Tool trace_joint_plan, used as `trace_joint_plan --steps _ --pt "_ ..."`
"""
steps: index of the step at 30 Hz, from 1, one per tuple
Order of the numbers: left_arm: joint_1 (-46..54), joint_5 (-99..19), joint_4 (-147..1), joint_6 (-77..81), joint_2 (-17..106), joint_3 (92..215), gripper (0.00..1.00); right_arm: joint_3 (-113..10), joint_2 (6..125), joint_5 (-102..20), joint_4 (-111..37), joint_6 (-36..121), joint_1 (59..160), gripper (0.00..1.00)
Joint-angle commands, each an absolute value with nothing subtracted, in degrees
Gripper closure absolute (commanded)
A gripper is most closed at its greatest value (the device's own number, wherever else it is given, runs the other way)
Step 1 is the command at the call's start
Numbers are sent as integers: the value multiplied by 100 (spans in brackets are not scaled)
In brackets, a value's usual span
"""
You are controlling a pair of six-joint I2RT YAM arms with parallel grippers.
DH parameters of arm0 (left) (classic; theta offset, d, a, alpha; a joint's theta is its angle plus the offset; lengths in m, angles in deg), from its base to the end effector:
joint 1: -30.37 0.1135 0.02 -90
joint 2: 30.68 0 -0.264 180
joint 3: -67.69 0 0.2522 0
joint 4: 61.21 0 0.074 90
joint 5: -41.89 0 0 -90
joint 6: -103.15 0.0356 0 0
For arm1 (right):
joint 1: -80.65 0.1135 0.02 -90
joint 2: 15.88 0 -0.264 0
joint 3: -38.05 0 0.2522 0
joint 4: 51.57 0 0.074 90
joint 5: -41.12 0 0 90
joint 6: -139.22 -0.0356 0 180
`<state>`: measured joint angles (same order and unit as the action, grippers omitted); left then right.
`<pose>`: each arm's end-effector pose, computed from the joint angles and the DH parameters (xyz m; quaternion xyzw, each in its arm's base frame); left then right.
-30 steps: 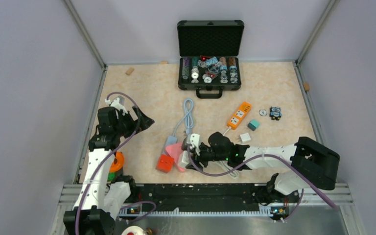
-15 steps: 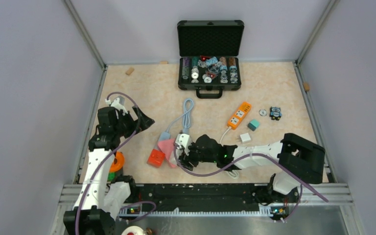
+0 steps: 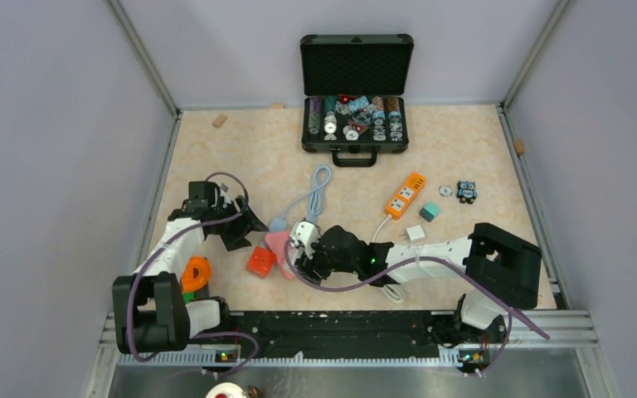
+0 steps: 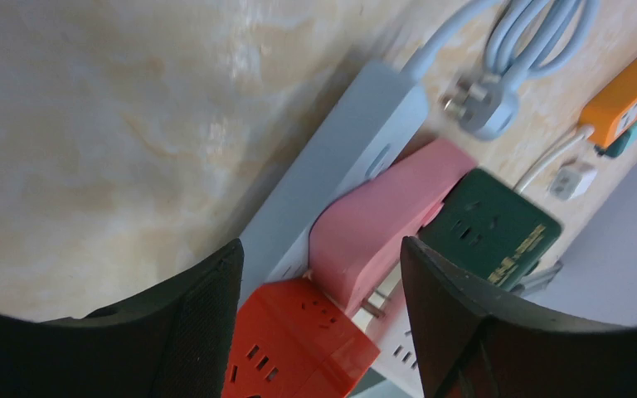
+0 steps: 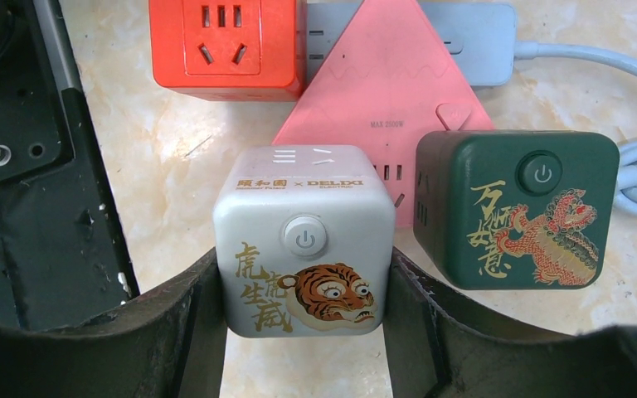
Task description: Insert the plug
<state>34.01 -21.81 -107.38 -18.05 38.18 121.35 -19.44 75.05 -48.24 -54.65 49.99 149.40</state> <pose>0.2195 -0.0018 0.2006 -0.2288 0.9171 -0.2714 0.1813 0.1190 0.3071 0.1831 -0.4969 0.7112 0.2820 0.4096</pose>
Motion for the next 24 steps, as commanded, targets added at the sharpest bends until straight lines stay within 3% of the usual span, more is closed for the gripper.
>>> trace_joint_plan --steps 1,5,9,24 --pt "3119 -1781 -10397 -2102 3741 11750 28 -2073 7900 -5397 -4089 4966 14922 100" --pt "2802 -2012 -10328 -2245 3387 11570 21 -2246 8003 -5544 -3822 4784 14927 100" --pt "2633 -2181 -10272 -2279 3352 11419 21 -2306 8055 -5645 -3797 4706 14900 100" --pt "2096 -2442 -9728 -2516 3953 11232 43 -2833 8487 -5539 -3131 4786 14771 100"
